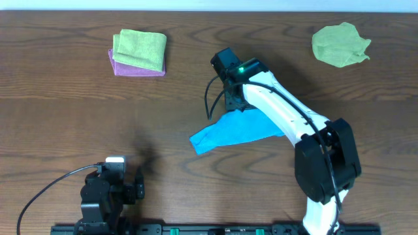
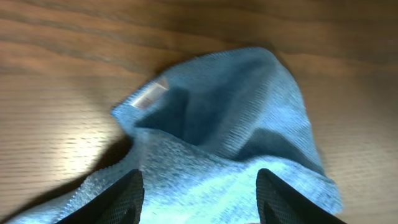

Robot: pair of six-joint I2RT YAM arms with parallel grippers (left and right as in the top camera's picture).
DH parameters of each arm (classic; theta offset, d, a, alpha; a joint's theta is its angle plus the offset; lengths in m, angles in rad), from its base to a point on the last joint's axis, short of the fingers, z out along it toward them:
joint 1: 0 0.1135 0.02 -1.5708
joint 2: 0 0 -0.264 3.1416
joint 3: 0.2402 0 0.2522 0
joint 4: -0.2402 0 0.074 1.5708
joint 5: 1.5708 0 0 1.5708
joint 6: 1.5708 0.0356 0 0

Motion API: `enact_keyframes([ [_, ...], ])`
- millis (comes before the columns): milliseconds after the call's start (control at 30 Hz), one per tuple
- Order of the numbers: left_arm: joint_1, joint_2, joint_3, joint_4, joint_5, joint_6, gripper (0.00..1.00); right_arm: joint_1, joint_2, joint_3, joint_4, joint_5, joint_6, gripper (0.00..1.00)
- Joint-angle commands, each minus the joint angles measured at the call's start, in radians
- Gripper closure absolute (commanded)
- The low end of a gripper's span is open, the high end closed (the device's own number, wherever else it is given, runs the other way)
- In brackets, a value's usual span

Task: Fold the cloth

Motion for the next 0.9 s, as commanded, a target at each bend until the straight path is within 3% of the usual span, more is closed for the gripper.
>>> enact_keyframes([
  [0,-0.003,-0.006,-0.006,-0.016,0.021,0.013,0.05,0.000,-0.021,0.004,0.025,-0.049,-0.017,0.40],
  [433,-0.003,-0.006,-0.006,-0.016,0.021,0.013,0.05,-0.029,0.053,0.003,0.121,-0.079,-0.071,0.39],
  [867,-0.003,-0.006,-0.006,-0.016,0.021,0.014,0.05,-0.062,0.119,0.003,0.109,-0.154,-0.089,0.48],
])
